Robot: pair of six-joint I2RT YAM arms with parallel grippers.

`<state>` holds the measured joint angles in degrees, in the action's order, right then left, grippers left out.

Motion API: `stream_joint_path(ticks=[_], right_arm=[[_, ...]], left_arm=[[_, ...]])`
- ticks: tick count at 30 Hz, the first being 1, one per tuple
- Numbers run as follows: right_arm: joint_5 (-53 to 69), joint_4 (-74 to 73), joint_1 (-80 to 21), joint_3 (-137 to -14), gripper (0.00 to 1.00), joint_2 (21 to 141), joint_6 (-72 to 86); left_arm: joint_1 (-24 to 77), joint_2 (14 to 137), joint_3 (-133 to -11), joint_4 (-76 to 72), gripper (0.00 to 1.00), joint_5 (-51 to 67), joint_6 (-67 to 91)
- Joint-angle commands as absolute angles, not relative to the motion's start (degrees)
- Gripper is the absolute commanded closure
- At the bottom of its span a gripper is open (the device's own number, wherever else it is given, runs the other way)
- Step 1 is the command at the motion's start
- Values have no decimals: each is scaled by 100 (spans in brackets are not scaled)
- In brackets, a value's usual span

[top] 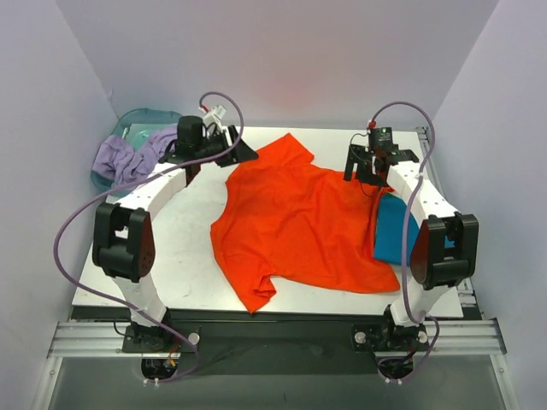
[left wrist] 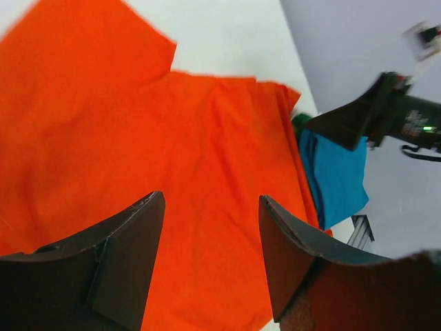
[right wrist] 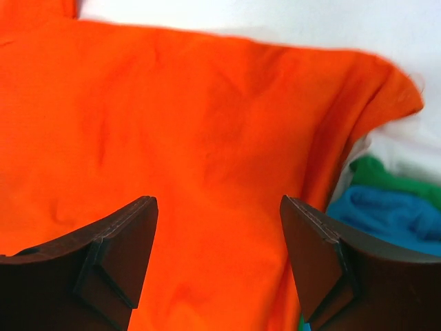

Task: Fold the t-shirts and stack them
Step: Flatten out the tshirt

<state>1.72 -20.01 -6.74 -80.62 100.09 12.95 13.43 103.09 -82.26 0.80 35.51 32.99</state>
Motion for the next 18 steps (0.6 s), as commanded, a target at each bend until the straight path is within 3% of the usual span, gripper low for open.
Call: stream_joint_path(ticks=[1,18], right_arm=[[448,-2153,-773,-7586,27,9450,1687],[378,-2057,-1002,-5986,27,8394,2434]], left_arm=[[1467,10643,-7919,763,33,3200,3305],[1459,11724,-7805,1854,33,2953,3112]])
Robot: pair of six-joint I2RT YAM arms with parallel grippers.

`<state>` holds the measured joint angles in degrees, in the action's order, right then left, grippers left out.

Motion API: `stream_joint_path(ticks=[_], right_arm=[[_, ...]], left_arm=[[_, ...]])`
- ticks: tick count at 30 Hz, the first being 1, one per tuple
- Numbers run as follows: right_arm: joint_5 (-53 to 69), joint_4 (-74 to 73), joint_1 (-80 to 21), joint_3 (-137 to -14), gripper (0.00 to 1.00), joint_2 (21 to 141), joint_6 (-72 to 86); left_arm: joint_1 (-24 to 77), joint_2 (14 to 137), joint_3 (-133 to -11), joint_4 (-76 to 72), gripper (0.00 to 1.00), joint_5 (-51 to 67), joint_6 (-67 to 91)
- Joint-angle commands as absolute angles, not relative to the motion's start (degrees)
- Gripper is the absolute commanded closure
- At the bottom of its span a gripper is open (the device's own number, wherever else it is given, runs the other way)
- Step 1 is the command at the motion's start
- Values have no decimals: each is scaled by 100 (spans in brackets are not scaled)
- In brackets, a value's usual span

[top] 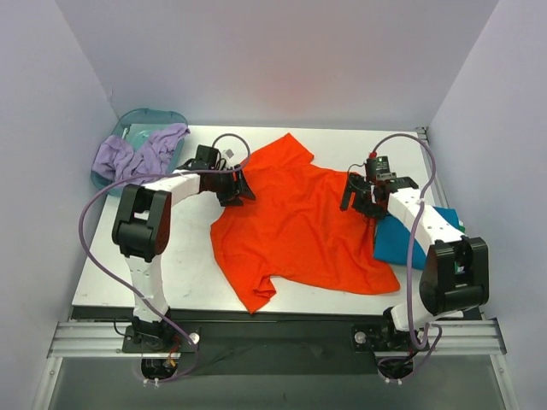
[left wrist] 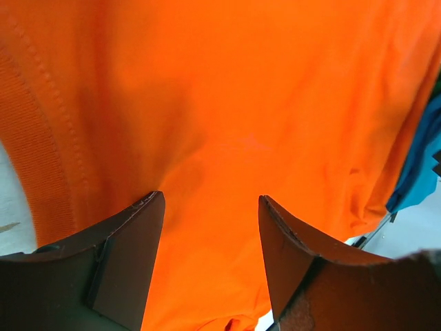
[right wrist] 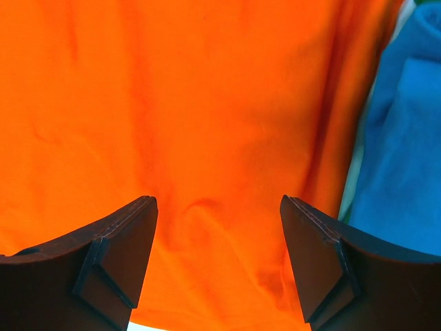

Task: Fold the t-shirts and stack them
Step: Flatten out the tshirt

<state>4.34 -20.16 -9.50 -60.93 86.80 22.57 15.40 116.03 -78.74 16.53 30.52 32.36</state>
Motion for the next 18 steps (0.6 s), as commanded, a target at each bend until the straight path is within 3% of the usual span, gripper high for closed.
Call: stream_joint_path(ticks=[1,11,18], right_arm=[[369,-2057,-1002,-5959,27,8359,2443],[273,-2074,-1151,-5959,27,8420,2601],[193,-2180,-1353,-6161,27,8674,2716]], left_arm=[[1424,11742,-7770,1872,33,2927,3094],[669,11830,-7690,2074,33,2549,2910],[229,11909,-8400,2548,33,2224,2339]])
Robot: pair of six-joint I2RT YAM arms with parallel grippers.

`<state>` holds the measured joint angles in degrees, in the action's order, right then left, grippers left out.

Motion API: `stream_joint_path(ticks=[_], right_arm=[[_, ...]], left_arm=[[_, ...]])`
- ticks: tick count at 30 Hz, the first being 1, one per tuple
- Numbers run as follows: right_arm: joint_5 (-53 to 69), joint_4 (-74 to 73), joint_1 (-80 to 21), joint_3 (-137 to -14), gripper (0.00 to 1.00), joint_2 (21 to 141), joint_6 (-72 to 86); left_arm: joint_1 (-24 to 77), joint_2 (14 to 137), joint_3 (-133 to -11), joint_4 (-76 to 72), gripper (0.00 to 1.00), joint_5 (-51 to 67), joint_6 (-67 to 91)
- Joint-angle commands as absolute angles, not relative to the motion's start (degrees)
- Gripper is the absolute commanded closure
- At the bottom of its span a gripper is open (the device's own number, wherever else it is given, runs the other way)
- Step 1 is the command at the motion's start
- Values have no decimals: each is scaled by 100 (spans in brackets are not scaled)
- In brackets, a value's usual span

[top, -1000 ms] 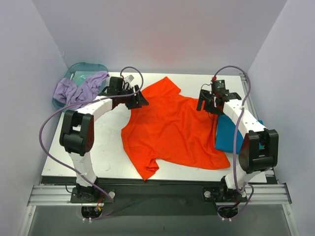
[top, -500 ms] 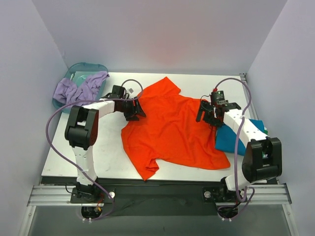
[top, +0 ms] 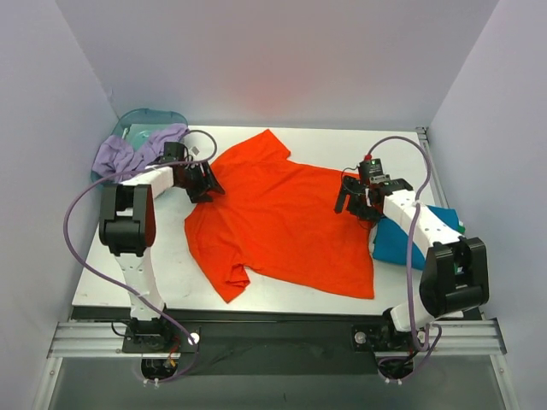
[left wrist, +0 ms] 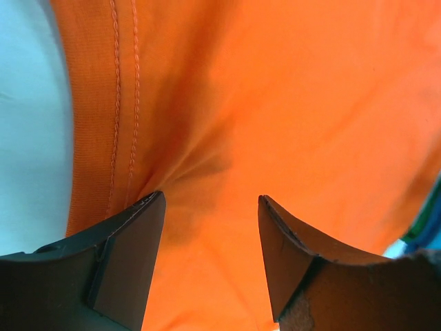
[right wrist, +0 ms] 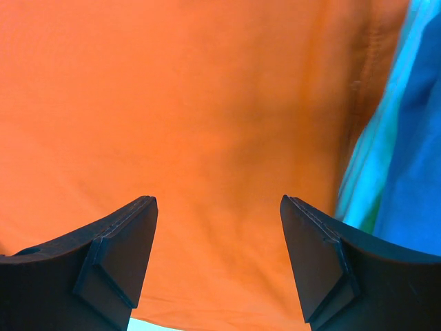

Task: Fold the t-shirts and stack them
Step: Flatten out the tshirt

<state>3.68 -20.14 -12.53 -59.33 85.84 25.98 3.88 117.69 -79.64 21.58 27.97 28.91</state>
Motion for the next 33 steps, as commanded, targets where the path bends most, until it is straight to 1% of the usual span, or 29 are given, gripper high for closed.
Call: stream_joint_path(ticks=[1,4,11,17,25,33], right_arm=[[193,-2197,-1380,-6222,27,8718,2733],[176,-2241,-1476,-6319,27,8833,2742],[263,-2294,-1564,-6407,27,9158,2865],[448,-2294,-1608,-6469,27,9536,2962],[545,-2355,-1591,-6618,28,10142,3102],[598,-2540,-1354,-6855,29,10669,3155]], left_arm=[[211,11944,-8524,2732,33,2180,2260],[167,12050,-8928,2996,33,1978,2057],[167,11761,-9299,3067,33,1916,1960],[307,11216,-9158,2979,32,2109,1986],[369,11083,-8465,3032,32,2057,2030],[229,11144,-8542,3032,31,1653,1942]])
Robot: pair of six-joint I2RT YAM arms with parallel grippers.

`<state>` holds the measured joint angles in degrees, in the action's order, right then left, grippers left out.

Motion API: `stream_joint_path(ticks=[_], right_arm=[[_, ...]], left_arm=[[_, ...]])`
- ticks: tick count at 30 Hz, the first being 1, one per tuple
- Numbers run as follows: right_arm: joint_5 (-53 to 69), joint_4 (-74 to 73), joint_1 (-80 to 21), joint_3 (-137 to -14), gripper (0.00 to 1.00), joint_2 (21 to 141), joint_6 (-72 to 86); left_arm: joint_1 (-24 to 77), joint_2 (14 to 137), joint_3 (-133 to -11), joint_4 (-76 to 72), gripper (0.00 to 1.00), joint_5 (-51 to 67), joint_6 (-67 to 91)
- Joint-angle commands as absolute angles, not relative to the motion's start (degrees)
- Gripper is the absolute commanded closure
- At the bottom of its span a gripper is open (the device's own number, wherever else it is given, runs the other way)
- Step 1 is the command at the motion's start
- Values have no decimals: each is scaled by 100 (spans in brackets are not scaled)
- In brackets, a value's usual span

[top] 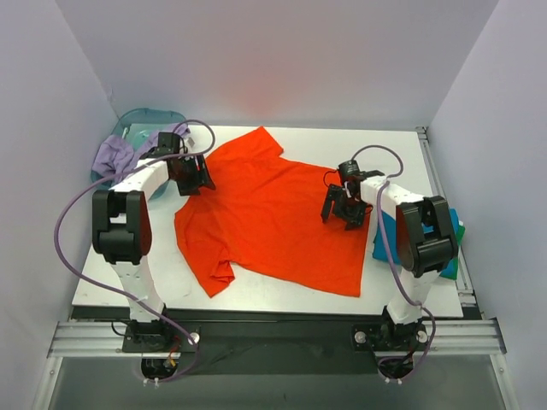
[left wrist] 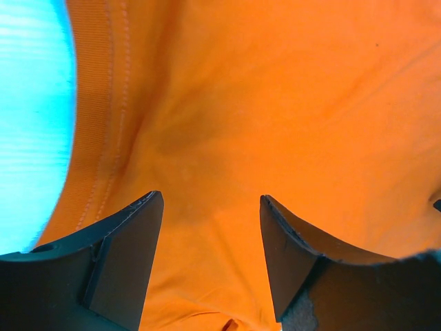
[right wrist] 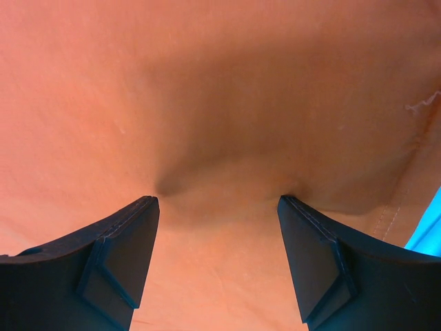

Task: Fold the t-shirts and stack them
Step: Flatten out the tshirt

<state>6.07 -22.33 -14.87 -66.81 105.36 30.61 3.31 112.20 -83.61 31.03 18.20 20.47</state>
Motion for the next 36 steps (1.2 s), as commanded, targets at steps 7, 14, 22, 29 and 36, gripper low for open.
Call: stream_joint_path(ticks=[7,14,22,29,36], right_arm=[[633,-2663,-1222,-6987,29,10889,3164],[642,-2777,-1195,-7163,29,10960,3103],[642,-2830,-1169,-7260,29,11021,3111],[607,-2900,-1151,-7277,29,11030,3120],[589,-2927,-1134,-7260,29,10978,3103]], left_arm=[[176,11671,-8973,3015,32,1521,1960],[167,12137,-9334,2909,31,1292,1995],[70,12401,-9457,3067,31,985,2048],[26,12331,-9492,3050,31,888,1978],[35,12182,-9466,2822,31,1177,2004]])
